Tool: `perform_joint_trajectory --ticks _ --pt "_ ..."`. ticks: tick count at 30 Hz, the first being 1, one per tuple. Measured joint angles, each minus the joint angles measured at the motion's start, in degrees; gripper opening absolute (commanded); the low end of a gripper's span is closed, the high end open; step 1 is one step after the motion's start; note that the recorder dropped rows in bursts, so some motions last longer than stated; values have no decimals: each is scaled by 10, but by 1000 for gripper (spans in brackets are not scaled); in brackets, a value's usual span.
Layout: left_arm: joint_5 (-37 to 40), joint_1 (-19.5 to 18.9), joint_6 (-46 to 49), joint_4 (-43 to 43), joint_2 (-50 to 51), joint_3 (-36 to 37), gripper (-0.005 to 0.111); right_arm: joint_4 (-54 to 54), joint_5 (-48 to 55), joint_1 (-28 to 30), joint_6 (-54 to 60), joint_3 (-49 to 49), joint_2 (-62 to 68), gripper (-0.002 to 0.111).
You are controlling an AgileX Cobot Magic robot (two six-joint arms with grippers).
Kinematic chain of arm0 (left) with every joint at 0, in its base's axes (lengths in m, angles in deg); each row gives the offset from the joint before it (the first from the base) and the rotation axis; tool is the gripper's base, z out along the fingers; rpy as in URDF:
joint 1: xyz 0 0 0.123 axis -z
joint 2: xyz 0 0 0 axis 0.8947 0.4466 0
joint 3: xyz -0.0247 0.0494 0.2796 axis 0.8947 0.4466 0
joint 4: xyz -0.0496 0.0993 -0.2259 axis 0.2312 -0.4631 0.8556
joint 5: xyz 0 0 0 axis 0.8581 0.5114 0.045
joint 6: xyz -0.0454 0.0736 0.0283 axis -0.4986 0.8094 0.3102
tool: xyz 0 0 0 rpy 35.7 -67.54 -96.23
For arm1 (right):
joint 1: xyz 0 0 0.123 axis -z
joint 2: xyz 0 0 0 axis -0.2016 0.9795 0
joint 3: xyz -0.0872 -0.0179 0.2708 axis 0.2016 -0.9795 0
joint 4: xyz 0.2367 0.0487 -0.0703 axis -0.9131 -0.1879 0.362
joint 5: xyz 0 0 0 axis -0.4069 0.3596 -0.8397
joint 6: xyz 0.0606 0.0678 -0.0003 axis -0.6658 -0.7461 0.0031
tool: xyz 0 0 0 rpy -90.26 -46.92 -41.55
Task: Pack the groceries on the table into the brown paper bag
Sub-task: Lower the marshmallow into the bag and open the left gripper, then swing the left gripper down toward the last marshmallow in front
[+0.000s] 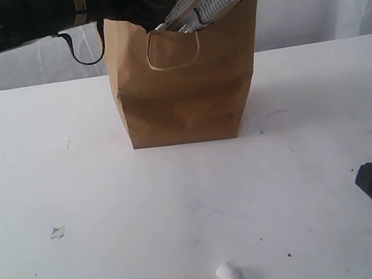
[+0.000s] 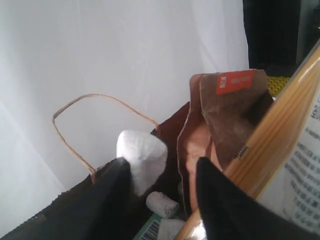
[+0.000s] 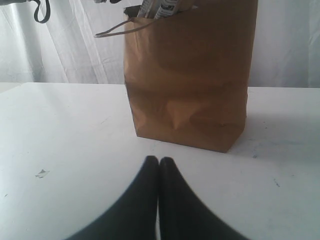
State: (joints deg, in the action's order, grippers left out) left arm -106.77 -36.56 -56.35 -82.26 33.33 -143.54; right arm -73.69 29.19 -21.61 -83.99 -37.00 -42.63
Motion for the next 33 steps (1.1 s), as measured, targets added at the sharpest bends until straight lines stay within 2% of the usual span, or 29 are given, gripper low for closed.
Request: perform_joint_trajectory --ticks 3,7,9,16,20,25,33 --pt "0 0 0 6 0 0 55 0 0 0 0 0 0 0" --pt "-21 0 1 0 0 0 36 0 0 0 0 0 0 0" --pt "-28 0 2 -12 0 0 32 0 0 0 0 0 0 0" --pt "-41 0 2 -25 0 0 46 0 0 0 0 0 0 0" --pt "-20 0 -37 -69 -13 0 45 0 0 0 0 0 0 0" --pt "-5 -1 -129 -193 -42 0 45 0 0 0 0 0 0 0" --pt "-5 -9 -181 -217 -87 22 45 0 0 0 0 0 0 0"
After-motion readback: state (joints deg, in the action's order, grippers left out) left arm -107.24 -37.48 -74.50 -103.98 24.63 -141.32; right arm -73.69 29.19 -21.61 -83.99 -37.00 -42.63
